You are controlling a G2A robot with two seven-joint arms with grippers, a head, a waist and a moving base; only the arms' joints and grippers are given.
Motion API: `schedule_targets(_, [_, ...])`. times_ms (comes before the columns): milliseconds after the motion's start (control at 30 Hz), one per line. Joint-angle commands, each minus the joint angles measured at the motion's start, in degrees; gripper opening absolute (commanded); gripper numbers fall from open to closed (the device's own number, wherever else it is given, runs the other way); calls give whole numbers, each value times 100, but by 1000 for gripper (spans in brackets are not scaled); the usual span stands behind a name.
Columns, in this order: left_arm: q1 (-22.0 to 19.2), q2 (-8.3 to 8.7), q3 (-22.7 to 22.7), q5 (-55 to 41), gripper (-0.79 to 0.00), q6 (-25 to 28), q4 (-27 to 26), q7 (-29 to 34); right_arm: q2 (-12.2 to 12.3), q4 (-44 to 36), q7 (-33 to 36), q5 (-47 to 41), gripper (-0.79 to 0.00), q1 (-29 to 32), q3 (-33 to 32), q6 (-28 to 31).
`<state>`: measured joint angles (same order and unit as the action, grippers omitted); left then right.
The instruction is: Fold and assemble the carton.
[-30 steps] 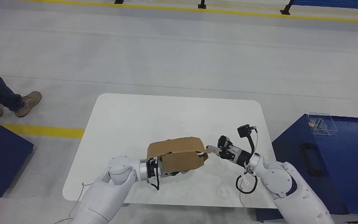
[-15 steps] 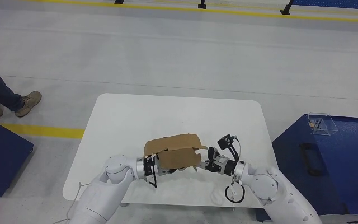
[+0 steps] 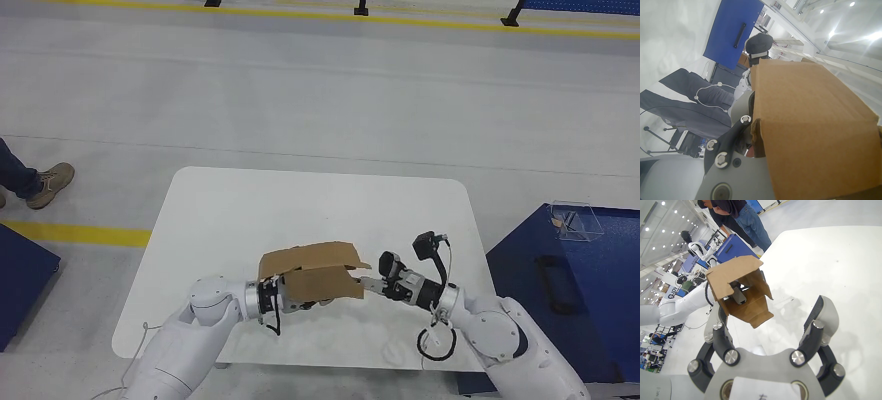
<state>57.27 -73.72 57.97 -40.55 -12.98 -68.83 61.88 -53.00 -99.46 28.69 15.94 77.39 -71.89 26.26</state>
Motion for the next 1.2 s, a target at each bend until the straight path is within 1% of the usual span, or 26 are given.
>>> schedule_targets(0, [2, 2, 1, -8, -785, 8, 0, 0, 2, -84, 52, 32, 0, 56, -2, 4])
schedule_targets(133, [7, 3, -5, -30, -785, 23, -2, 9, -16, -180, 49, 136, 0, 109, 71, -33])
schedule_targets(300, [20, 2, -38, -28, -785, 48, -12, 16, -47, -98, 29, 132, 0, 54, 134, -89])
schedule_targets(500, [37, 6, -56, -17, -785, 105, -27, 41, -71, -133, 112, 165, 0, 71, 230, -27])
schedule_targets(667, [69, 9, -100, 36, -785, 163, -106, 67, -93, -120, -33, 330, 0, 60, 231, -77])
schedule_targets(833, [96, 14, -140, 105, -785, 269, -180, 135, -81, -6, -80, 316, 0, 51, 11, -133])
schedule_targets(933, [119, 27, -137, 171, -785, 350, -227, 173, -79, 119, -92, 446, 0, -5, -81, -278])
schedule_targets(1167, [212, 57, -91, 165, -785, 493, -370, 292, -152, 455, -66, 520, 0, -288, 135, -476])
